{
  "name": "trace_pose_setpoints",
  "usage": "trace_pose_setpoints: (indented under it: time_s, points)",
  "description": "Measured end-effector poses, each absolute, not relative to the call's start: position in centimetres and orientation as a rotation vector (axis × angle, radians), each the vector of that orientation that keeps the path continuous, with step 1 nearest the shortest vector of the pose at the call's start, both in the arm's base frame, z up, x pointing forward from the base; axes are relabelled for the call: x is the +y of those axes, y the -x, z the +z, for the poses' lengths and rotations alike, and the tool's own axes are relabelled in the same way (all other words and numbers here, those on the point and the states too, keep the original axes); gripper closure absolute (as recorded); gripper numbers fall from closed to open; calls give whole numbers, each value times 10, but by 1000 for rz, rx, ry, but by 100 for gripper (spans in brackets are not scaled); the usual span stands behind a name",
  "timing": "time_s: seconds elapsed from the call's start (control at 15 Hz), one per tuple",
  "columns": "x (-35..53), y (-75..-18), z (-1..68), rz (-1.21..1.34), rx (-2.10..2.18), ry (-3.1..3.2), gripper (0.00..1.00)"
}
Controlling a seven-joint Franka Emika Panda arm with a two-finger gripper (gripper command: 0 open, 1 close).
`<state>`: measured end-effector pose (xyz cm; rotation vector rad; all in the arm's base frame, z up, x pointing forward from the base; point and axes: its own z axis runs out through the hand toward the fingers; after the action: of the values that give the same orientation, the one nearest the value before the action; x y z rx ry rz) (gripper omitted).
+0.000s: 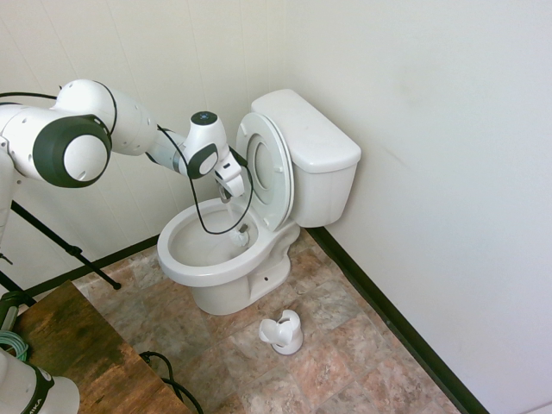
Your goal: Clean the toilet
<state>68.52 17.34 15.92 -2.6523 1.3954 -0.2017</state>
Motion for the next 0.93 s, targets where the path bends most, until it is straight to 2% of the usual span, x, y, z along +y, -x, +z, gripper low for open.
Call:
trace_pose_setpoints:
  time_s: [0.4, 0.93]
  points:
    - [186, -658, 159, -172, 1382, 2745, 100]
    - [184, -583, 330, -314, 1388, 2747, 100]
